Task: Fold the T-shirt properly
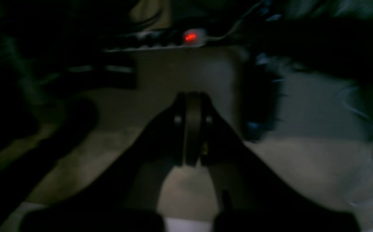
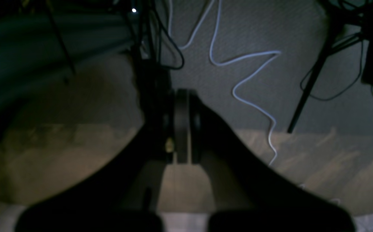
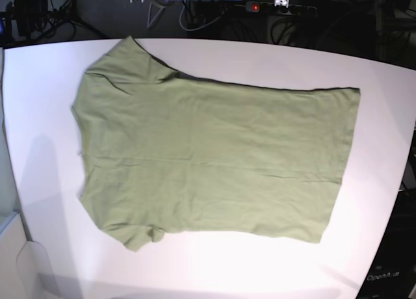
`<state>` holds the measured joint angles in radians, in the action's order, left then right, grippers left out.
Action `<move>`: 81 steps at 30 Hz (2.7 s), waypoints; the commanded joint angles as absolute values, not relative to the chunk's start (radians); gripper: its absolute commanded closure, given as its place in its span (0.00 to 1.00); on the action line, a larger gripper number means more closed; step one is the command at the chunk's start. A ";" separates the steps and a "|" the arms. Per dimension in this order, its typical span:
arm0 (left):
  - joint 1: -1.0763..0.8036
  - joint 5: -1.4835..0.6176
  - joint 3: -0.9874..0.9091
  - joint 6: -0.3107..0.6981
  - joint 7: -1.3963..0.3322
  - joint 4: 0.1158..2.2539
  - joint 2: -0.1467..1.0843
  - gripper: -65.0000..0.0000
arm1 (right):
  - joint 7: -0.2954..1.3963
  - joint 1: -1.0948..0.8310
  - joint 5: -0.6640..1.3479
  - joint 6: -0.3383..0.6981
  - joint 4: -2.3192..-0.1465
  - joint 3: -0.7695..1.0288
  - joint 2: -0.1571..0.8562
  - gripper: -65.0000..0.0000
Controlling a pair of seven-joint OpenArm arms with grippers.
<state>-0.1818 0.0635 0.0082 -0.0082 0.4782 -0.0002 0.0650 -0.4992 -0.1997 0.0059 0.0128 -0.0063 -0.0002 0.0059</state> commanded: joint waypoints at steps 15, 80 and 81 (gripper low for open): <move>-0.397 0.059 0.002 -0.002 1.030 0.000 0.137 1.00 | -1.319 -0.516 0.001 0.002 -0.004 -0.004 0.012 1.00; -0.920 -0.410 -0.421 -0.002 -0.114 2.002 0.334 1.00 | 0.064 -0.852 0.766 0.309 -1.965 0.019 0.191 0.21; -0.915 -0.410 -0.427 -0.002 -0.127 2.003 0.335 1.00 | 0.081 -0.846 0.822 0.318 -1.963 0.025 0.200 0.18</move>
